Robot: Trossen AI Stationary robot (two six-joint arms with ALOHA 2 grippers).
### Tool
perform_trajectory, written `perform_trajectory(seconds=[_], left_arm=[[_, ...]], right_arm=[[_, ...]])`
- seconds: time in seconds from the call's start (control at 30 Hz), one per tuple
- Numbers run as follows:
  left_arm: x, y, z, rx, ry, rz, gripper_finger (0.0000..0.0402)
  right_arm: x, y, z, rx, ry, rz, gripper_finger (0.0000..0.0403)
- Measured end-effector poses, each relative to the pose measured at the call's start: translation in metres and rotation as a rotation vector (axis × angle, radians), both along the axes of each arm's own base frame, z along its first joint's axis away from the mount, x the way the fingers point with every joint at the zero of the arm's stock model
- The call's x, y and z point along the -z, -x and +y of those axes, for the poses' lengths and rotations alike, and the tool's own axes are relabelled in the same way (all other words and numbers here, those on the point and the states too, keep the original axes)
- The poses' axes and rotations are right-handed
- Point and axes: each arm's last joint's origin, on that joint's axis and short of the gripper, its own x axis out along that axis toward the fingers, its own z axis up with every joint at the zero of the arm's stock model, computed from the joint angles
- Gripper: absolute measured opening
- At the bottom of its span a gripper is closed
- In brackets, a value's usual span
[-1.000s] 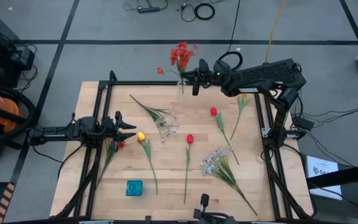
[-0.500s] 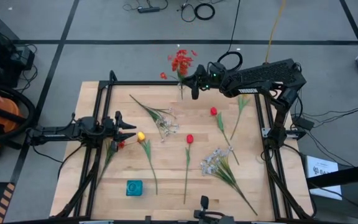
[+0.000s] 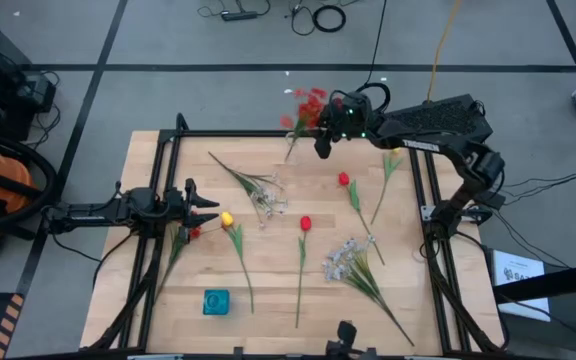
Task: Sort flowers into vase by color
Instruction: Put the right red flowers into the transparent vase, then put the left white flowers into the blue vase
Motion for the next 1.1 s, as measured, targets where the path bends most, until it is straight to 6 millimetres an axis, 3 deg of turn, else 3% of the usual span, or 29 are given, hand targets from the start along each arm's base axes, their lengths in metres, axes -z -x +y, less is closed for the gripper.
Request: perform_trajectory(seconds=[0.23,0.4,0.57,0.73,0.9,1.0,1.1], left_arm=[[0.000,0.000,0.000,0.000,0.000,0.000,0.0151],[0.000,0.000,0.000,0.000,0.000,0.000,0.0151],[0.000,0.000,0.000,0.000,0.000,0.000,0.0151],[0.000,0.000,0.000,0.000,0.000,0.000,0.0151],[0.000,0.000,0.000,0.000,0.000,0.000,0.0151],[0.000,0.000,0.000,0.000,0.000,0.000,0.0151],[0.000,0.000,0.000,0.000,0.000,0.000,0.0151]], right_arm=[[-0.027,-0.010,0.017,0.046,-0.113,0.185,0.0159],[-0.046,-0.004,0.031,0.132,-0.302,0.351,0.0159],[-0.046,0.003,0.052,0.239,-0.496,0.488,0.0155],[-0.049,0.003,0.093,0.348,-0.485,0.610,0.0118],[-0.063,0.003,0.143,0.345,-0.481,0.561,0.0052],[-0.058,0.012,0.172,0.358,-0.531,0.532,0.0011],[-0.046,0.022,0.200,0.374,-0.616,0.478,0.0009]])
